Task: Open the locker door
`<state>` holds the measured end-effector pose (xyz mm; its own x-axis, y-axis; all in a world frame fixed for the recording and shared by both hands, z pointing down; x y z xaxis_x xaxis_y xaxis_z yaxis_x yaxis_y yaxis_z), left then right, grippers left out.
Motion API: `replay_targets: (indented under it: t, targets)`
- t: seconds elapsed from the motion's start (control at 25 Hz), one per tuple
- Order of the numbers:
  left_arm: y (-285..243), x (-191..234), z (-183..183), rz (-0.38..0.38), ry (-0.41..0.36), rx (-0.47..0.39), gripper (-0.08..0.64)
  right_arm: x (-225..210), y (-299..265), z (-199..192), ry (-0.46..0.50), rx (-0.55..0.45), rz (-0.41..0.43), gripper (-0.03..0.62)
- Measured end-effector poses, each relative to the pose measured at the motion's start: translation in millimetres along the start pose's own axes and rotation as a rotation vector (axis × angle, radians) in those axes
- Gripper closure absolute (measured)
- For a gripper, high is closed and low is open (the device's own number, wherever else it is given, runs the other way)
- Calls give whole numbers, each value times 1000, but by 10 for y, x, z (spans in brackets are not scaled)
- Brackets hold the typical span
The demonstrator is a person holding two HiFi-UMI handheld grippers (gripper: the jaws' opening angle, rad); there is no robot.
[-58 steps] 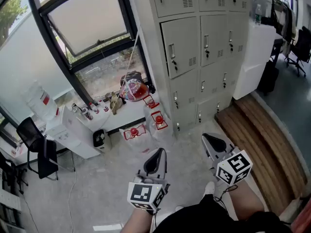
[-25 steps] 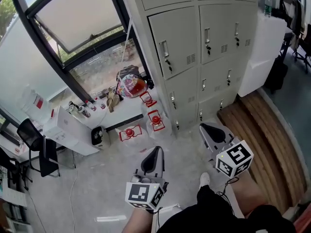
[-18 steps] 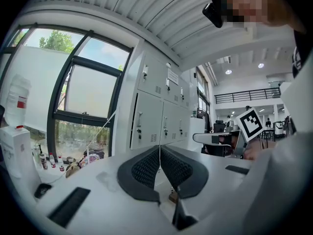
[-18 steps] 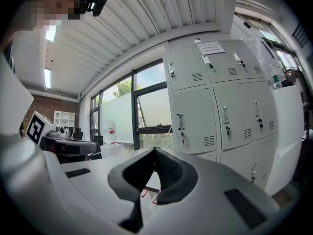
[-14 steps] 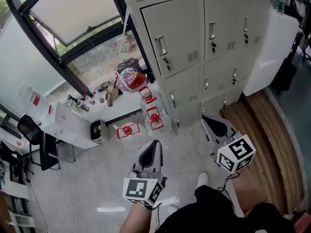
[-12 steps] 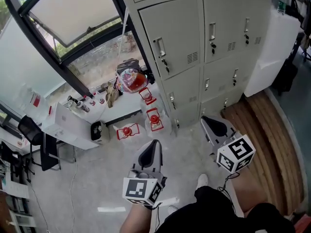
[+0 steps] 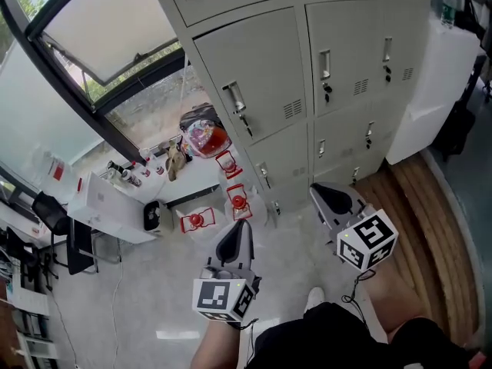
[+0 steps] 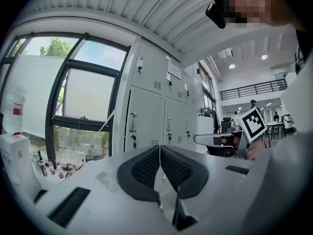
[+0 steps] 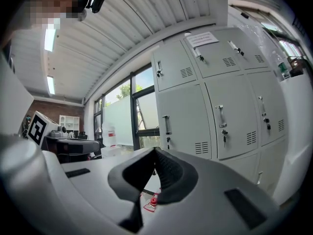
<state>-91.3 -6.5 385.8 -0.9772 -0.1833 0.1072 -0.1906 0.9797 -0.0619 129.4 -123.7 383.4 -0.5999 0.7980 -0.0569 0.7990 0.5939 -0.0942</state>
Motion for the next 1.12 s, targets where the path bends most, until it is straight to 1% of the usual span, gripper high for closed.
replay_targets:
  t: [0.2,0.44,0.76,0.92,1.12]
  targets:
    - [-190,-55,100,-1,-19,-19,540,-178,-12,131,7,-20,3,538]
    - [-346,15,213,8,-29,-53,540,-262,-71,252,15,-34,-2,538]
    - [-725,232,164,0,-25,-76,540,-341,-242,234,45,-35,-26,538]
    - [-965,401,235,-20,-21,-88,540,-400,-397,265,48,-27,-50,538]
    - [-1264,620,328,-37,-28,-80,540,-475,-607,333,43,-20,-72,538]
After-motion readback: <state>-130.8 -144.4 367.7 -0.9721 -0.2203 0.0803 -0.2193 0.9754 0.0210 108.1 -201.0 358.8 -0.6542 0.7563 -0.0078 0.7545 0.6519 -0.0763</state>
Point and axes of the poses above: the fingertips, and each gripper's own axes: y backward along the fingers, x to its left, z out of its top, the point moved 9 cm from there along y, backward along the fingers, and after that the axes turned 2 degrees about y, right-handed, at the moved point
